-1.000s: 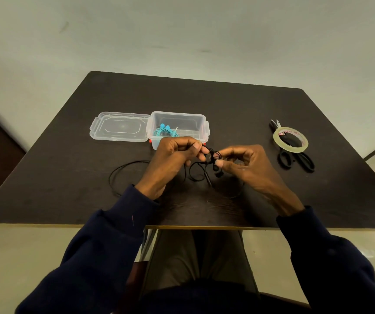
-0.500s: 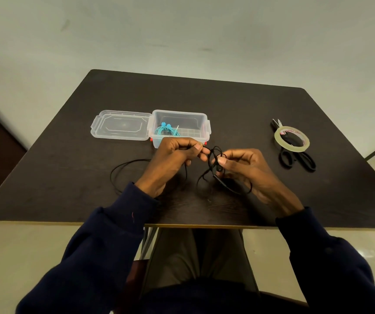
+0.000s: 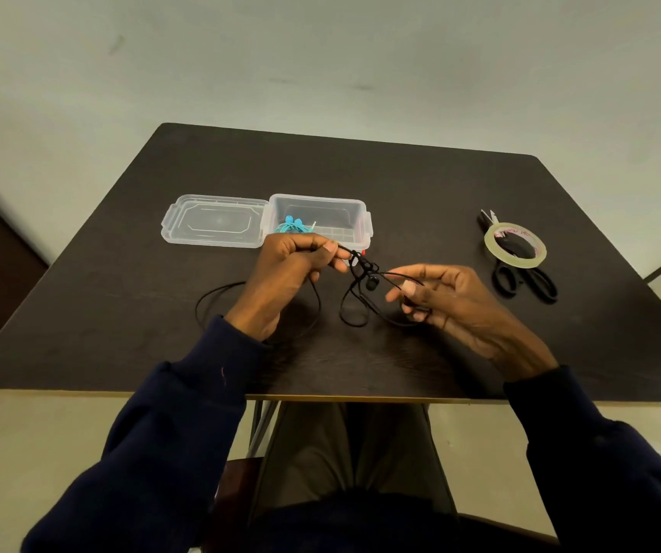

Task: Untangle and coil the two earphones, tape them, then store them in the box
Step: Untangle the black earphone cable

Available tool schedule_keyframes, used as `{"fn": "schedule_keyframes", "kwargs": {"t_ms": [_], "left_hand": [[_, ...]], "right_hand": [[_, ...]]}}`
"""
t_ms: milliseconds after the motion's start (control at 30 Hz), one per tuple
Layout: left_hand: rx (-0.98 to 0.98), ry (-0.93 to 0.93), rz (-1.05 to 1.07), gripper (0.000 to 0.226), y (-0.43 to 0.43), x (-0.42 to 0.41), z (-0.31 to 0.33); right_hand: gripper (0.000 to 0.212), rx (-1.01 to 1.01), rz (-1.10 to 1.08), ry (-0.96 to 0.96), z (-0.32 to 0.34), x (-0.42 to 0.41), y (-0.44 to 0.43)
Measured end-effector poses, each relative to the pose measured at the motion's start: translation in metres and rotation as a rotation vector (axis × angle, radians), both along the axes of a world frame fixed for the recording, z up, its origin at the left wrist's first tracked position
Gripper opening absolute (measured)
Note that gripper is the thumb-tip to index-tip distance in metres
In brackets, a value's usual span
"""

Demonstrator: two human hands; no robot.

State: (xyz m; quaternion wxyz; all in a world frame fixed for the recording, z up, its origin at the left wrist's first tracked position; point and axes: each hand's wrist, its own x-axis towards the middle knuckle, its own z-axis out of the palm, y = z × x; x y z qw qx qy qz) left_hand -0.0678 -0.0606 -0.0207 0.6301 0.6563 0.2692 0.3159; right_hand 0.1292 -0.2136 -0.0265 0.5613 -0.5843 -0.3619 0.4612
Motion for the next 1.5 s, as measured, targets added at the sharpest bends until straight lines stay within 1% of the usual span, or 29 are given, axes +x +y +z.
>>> {"fn": "schedule_keyframes", "kwargs": {"t_ms": [33, 100, 300, 400, 500, 600, 700, 867, 967, 1067, 1200, 1300, 1367, 1433, 1500], "left_hand": [[-0.003, -0.003, 0.018, 0.018, 0.002, -0.001, 0.0], [-0.01, -0.002, 0.046, 0.019, 0.007, -0.004, 0.0], [-0.032, 0.053, 0.063, 0.018, 0.012, -0.006, -0.001], [-0.051, 0.075, 0.093, 0.018, 0.015, -0.008, 0.001], [-0.045, 0.106, 0.125, 0.017, 0.019, -0.011, 0.003], [-0.039, 0.147, 0.109, 0.016, 0.02, -0.013, 0.005], [0.0, 0.186, 0.048, 0.013, 0.019, -0.014, 0.006], [0.049, 0.185, 0.026, 0.011, 0.021, -0.018, 0.007], [0.047, 0.214, 0.011, 0.011, 0.023, -0.02, 0.007], [0.039, 0.311, -0.055, 0.009, 0.023, -0.016, 0.003], [0.1, 0.444, -0.109, 0.012, 0.018, -0.009, -0.004], [0.175, 0.519, -0.114, 0.013, 0.015, -0.005, -0.006], [0.188, 0.54, -0.109, 0.01, 0.014, -0.004, -0.008], [0.209, 0.552, -0.11, 0.006, 0.012, -0.004, -0.006], [0.242, 0.567, -0.098, 0.01, 0.009, -0.004, -0.004]], "right_hand": [[0.038, -0.018, 0.011, 0.014, 0.0, 0.002, -0.002], [0.037, -0.056, 0.006, -0.017, -0.001, 0.005, -0.005], [0.018, -0.051, -0.162, -0.128, -0.002, 0.015, -0.011], [0.015, -0.04, -0.204, -0.124, -0.004, 0.019, -0.014], [0.014, -0.028, -0.243, -0.079, -0.002, 0.021, -0.017], [0.014, -0.032, -0.285, -0.063, -0.002, 0.025, -0.017], [0.013, -0.052, -0.331, -0.199, -0.002, 0.029, -0.016], [0.021, -0.168, -0.299, -0.564, 0.002, 0.028, -0.011], [0.02, -0.208, -0.304, -0.703, 0.0, 0.027, -0.007], [0.016, -0.209, -0.317, -0.79, -0.002, 0.027, -0.005], [0.006, -0.145, -0.285, -0.886, -0.006, 0.023, -0.004], [0.022, -0.035, -0.33, -0.972, -0.012, 0.02, -0.004], [0.028, 0.082, -0.401, -1.1, -0.014, 0.016, -0.005], [0.028, 0.204, -0.415, -1.228, -0.013, 0.011, -0.005], [0.024, 0.299, -0.36, -1.276, -0.01, 0.004, -0.003]]}}
